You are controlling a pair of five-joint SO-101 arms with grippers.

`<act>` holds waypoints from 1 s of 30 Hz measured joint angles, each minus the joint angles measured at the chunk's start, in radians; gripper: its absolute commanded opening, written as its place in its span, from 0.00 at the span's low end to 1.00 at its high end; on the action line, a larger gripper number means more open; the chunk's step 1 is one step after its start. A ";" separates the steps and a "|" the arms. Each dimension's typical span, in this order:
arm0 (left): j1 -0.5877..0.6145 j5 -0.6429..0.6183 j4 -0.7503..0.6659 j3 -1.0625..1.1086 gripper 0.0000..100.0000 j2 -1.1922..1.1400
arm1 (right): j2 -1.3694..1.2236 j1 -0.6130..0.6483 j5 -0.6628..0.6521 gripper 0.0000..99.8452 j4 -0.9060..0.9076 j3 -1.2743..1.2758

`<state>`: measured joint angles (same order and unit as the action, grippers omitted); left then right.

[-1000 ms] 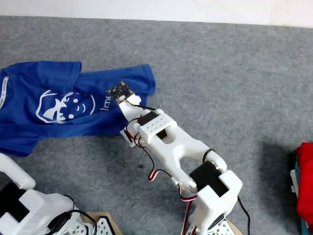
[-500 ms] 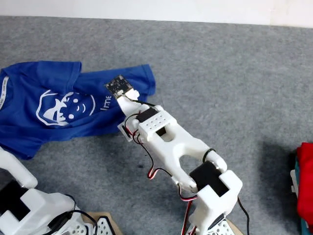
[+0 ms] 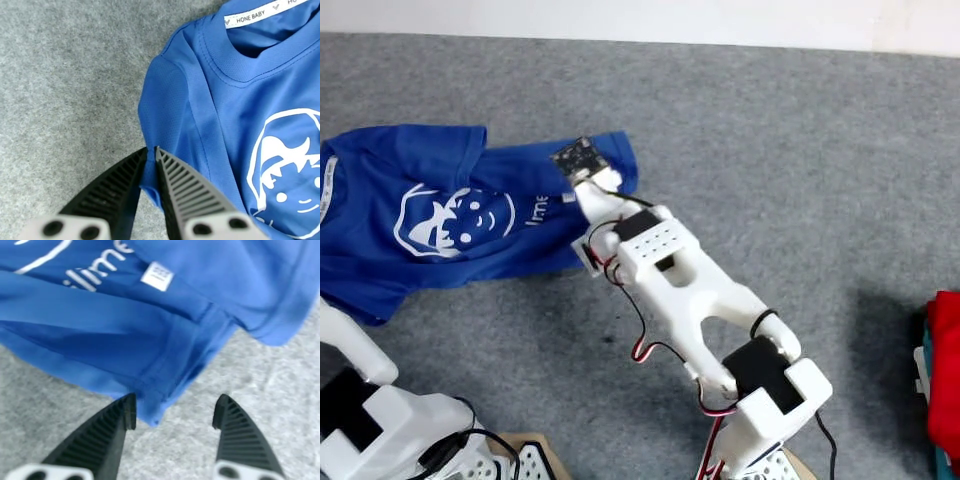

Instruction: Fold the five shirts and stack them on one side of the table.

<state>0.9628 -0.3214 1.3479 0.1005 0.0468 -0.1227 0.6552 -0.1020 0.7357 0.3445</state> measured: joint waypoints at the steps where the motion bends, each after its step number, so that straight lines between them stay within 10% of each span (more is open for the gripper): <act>1: 0.000 0.000 0.000 0.000 0.03 0.000 | -0.006 0.008 0.000 0.26 0.000 0.000; 30: 0.000 -0.002 0.000 0.000 0.03 0.000 | -0.112 0.046 0.000 0.01 -0.018 -0.025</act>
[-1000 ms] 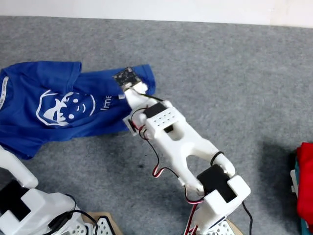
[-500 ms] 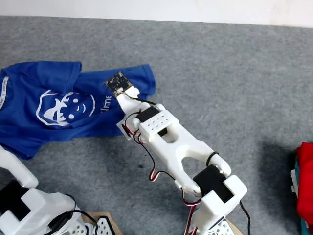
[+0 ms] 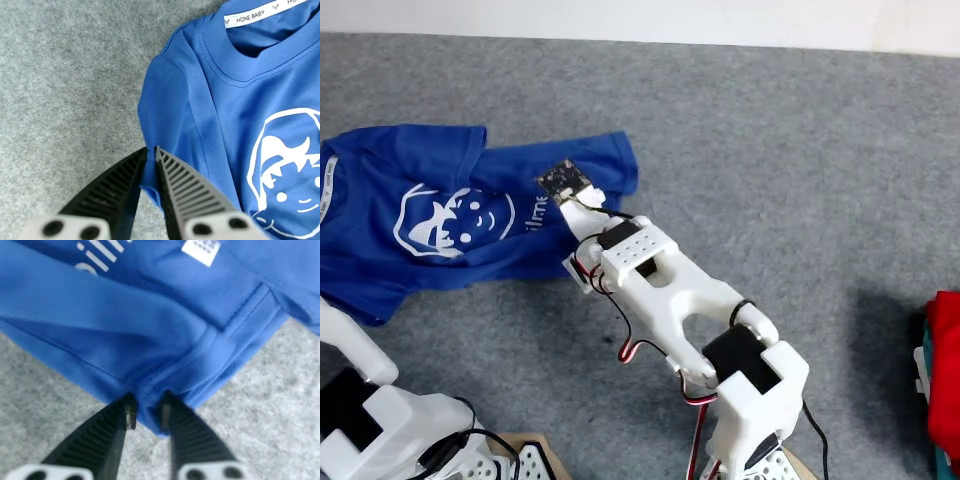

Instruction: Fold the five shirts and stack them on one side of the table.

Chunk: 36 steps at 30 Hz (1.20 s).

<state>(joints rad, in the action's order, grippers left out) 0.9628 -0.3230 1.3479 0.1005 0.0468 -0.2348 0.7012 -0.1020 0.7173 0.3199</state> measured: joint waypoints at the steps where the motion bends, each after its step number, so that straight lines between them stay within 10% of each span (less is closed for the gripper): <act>1: 0.000 0.000 0.000 0.000 0.03 0.000 | 0.000 0.000 0.000 0.01 0.000 -0.006; 12: 0.000 0.000 0.000 0.000 0.03 0.000 | 0.058 -0.032 0.000 0.01 0.061 -0.012; 26: 0.002 0.003 0.250 -0.391 0.03 0.233 | 0.838 -0.091 -0.120 0.01 0.431 0.012; 36: 0.046 -0.230 0.252 -0.566 0.03 0.376 | 1.151 -0.153 -0.265 0.01 0.687 -0.253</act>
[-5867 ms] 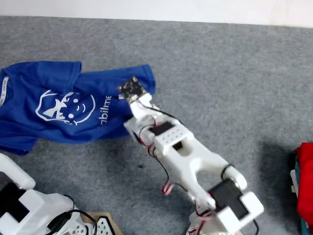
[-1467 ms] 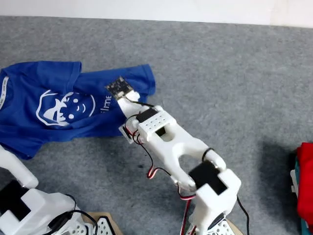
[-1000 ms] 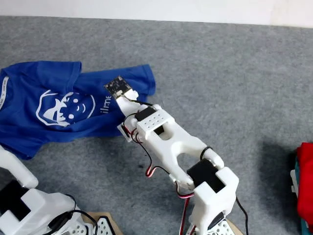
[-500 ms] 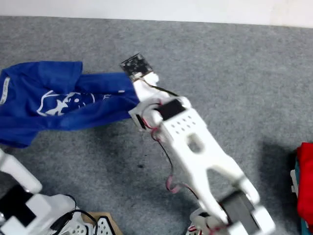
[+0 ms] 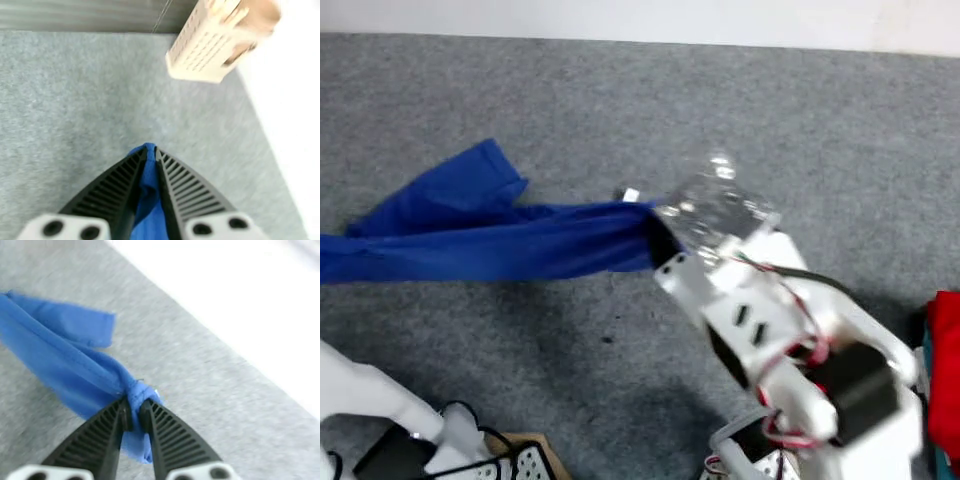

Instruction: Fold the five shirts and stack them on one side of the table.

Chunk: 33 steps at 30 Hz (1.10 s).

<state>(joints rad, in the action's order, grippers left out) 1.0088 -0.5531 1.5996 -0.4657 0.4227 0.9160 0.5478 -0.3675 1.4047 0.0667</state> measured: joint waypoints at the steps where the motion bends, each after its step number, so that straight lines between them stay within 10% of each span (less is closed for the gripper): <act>1: 0.003 -0.023 -0.011 -0.005 0.03 0.008 | 0.002 -0.015 -0.011 0.01 0.003 -0.035; 18: 0.060 -0.413 -0.282 -0.009 0.03 0.155 | 0.017 -0.041 -0.094 0.01 -0.107 -0.358; 33: 0.137 -0.506 -0.595 -0.014 0.03 0.293 | 0.018 -0.094 -0.094 0.01 -0.308 -0.359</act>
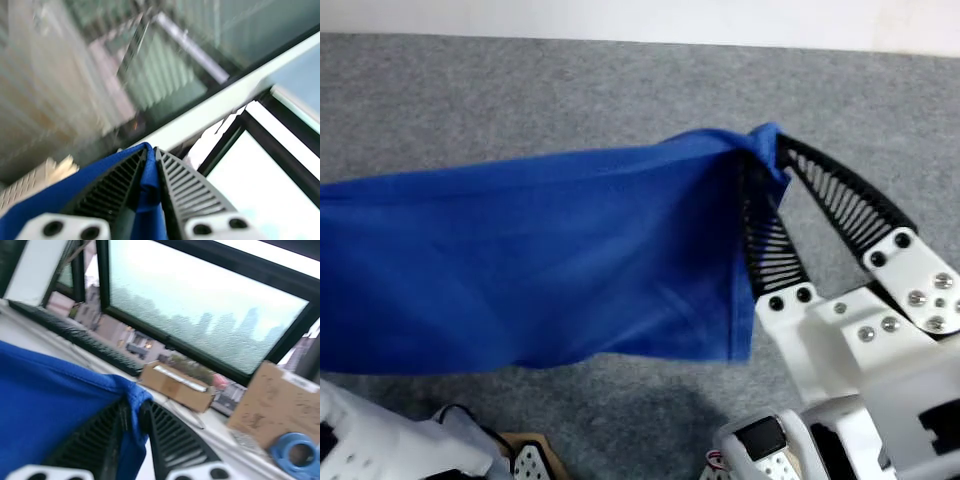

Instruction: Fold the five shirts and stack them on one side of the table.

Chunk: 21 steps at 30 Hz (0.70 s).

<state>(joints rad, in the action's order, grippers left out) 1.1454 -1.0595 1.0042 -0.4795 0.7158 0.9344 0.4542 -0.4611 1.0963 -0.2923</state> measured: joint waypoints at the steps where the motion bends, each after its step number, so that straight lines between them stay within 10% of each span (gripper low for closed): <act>1: 0.023 -0.006 -0.025 0.000 0.03 0.003 | 0.000 -0.015 0.000 0.01 -0.009 0.000; 13: 0.121 -0.247 -0.130 -0.002 0.01 0.003 | -0.029 -0.051 0.000 0.01 -0.137 0.123; 21: -0.066 -0.255 -0.207 -0.002 0.01 -0.157 | -0.077 -0.051 0.000 0.01 -0.334 0.342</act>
<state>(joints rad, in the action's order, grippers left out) 1.0794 -1.3142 0.7971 -0.4810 0.5593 0.8577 0.4035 -0.4611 0.7618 0.0499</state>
